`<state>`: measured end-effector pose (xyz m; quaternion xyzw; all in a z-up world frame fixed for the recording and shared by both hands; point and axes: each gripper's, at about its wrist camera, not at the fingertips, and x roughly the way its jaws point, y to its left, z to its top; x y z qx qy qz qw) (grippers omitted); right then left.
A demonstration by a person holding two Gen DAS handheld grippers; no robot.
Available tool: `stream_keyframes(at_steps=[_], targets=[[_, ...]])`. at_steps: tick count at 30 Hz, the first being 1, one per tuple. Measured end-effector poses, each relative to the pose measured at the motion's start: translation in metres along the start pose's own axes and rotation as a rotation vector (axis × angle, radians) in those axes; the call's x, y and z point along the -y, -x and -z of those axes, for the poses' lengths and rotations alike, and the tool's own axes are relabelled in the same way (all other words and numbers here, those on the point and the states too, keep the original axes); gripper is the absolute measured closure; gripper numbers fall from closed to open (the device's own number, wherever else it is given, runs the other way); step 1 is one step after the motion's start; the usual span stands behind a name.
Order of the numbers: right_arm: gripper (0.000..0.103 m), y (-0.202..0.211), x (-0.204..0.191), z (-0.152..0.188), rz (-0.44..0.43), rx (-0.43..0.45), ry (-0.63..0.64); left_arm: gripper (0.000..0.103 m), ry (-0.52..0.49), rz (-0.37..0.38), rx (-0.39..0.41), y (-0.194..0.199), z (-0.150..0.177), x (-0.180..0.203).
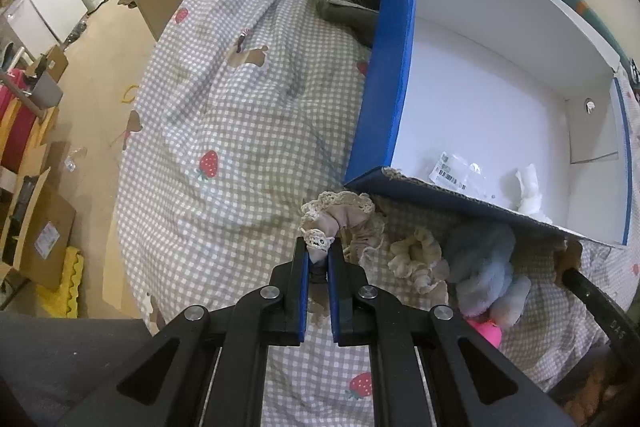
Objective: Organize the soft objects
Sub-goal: 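Lift the scrunchie with the left tool while the right tool grasps the orange sponge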
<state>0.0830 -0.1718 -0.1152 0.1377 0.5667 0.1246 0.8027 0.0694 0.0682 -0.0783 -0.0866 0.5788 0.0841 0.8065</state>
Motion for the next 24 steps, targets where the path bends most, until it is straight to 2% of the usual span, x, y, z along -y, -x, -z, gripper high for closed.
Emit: stream_keyframes(at_steps=[7,11,15,19,21,24], targets=[[0.097,0.005,0.000,0.000,-0.004,0.009,0.028,0.095,-0.023,-0.026,0.020,0.004,0.004,0.004],[0.097,0.006,-0.002,0.002,-0.030,0.014,0.017,0.095,0.018,0.018,0.011,0.011,0.003,-0.001],[0.097,0.020,-0.007,0.003,-0.071,0.046,0.021,0.095,0.040,0.029,0.050,0.030,0.002,-0.005],[0.097,0.035,-0.012,0.004,-0.089,0.080,0.051,0.095,0.036,0.012,0.125,0.052,0.002,-0.005],[0.097,0.041,-0.018,0.003,-0.095,0.096,0.066,0.095,0.014,-0.038,0.199,0.067,0.003,-0.001],[0.097,0.052,-0.026,-0.001,-0.115,0.122,0.095,0.095,0.008,-0.049,0.273,0.086,-0.002,0.003]])
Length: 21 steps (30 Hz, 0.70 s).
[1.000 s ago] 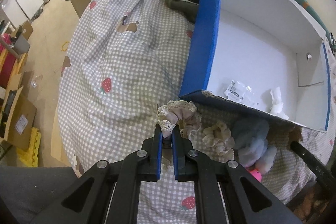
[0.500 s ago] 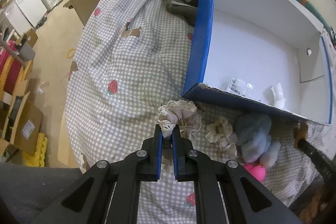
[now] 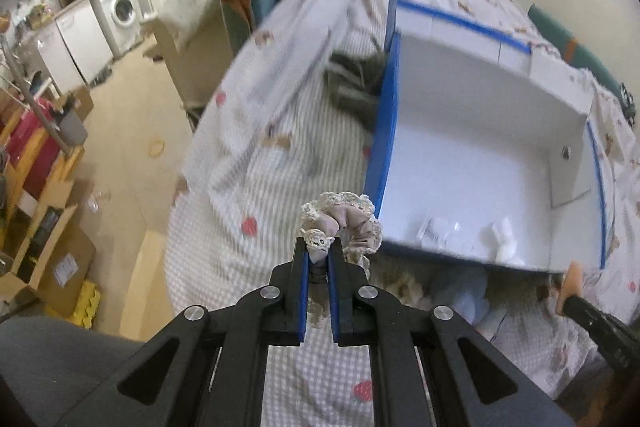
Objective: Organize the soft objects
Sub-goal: 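Lift the scrunchie with the left tool while the right tool grasps the orange sponge, then lower scrunchie and sponge into the box and open both tools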
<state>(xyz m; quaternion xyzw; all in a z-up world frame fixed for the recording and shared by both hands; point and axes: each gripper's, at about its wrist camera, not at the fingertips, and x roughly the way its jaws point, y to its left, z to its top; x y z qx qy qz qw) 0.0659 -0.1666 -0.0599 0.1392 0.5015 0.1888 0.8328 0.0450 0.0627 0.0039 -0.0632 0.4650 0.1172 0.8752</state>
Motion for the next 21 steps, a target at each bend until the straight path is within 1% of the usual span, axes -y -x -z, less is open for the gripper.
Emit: stream_keyframes(at_steps=[4,9,15,21], targets=[[0.097,0.021,-0.010,-0.013,-0.022,0.064,0.034,0.095,-0.044,0.010,0.080,0.023,-0.015,0.014],[0.097,0.038,-0.014,-0.034,-0.033,0.112,0.056,0.095,-0.088,0.037,0.164,0.048,-0.040,0.032],[0.097,0.044,-0.013,-0.058,-0.023,0.145,0.064,0.095,-0.101,0.048,0.184,0.048,-0.063,0.042],[0.097,0.035,-0.011,-0.082,-0.003,0.163,0.064,0.095,-0.129,0.047,0.160,0.025,-0.075,0.056]])
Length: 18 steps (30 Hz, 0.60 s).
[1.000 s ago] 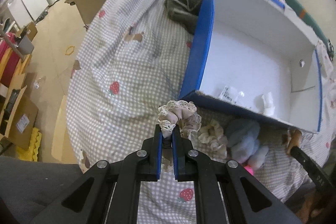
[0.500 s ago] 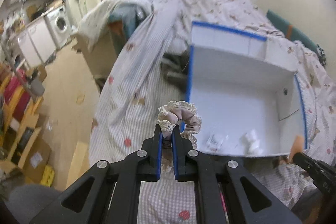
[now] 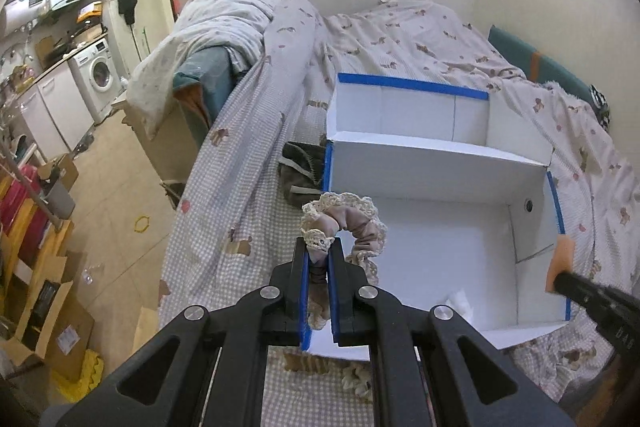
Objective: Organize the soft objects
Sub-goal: 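Lower scrunchie and sponge into the box and open both tools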
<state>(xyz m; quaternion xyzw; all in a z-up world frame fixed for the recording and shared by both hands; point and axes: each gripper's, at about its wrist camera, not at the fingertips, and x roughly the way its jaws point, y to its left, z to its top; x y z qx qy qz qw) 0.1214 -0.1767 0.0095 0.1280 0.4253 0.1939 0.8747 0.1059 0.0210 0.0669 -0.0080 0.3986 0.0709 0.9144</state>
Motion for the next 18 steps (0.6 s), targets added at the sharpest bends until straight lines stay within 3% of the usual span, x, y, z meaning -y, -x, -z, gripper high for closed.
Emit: stream_keyframes(at_steps=[6,13,18], targets=[[0.097,-0.027,0.010,-0.012,0.053,-0.007,0.020,0.095,-0.017,0.003,-0.038,-0.039,0.003,0.015],[0.097,-0.042,0.029,-0.004,0.068,-0.009,-0.047,0.095,-0.060,0.036,-0.101,-0.083,0.018,0.036],[0.097,-0.062,0.030,0.004,0.065,-0.075,-0.050,0.095,-0.058,0.078,-0.121,-0.098,0.023,0.041]])
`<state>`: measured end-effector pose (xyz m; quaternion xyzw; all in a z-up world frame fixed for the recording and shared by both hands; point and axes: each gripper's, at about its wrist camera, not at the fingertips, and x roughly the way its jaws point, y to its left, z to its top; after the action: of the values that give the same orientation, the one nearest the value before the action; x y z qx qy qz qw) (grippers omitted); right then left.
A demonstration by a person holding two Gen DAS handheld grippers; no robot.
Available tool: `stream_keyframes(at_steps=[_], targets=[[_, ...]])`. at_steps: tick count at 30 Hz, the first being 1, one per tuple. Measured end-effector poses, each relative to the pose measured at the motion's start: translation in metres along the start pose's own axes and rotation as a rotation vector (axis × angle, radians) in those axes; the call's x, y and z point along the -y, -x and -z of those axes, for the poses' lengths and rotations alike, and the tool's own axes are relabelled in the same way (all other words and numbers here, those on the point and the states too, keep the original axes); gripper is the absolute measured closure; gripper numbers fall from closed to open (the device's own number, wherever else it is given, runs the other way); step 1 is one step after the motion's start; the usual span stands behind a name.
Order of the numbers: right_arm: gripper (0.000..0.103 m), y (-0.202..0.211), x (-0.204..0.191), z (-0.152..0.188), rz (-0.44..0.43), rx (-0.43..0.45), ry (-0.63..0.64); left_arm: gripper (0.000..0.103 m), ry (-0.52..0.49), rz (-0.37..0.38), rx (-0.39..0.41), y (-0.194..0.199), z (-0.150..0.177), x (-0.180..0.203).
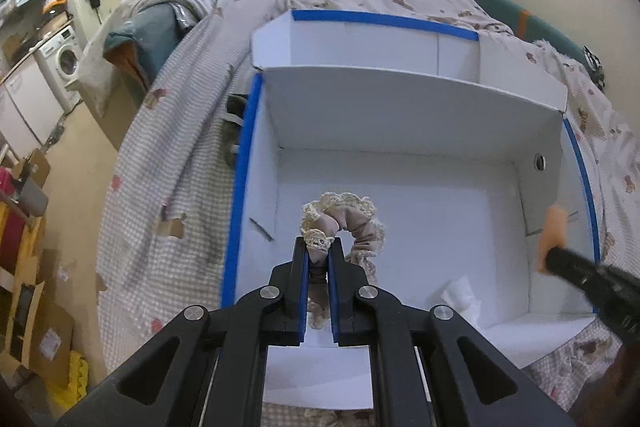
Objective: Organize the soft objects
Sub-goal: 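Lower scrunchie and sponge into the box and open both tools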
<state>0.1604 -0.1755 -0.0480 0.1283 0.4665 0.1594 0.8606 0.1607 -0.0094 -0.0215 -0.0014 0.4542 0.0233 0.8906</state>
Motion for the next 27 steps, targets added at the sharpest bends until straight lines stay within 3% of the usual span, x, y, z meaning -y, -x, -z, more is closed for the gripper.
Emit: stream_keyframes(at_steps=[6,16,27], targets=[[0.097,-0.019,-0.004,0.009,0.007,-0.071,0.018,0.095,-0.007,0.003,-0.005,-0.007,0.005,0.001],[0.097,-0.032,-0.007,0.011,0.067,-0.109,0.055,0.095,-0.013,-0.028,-0.022,-0.011,0.009,0.003],[0.097,-0.036,-0.006,0.009,0.070,-0.107,0.046,0.094,-0.017,-0.049,-0.021,-0.011,0.014,-0.001]])
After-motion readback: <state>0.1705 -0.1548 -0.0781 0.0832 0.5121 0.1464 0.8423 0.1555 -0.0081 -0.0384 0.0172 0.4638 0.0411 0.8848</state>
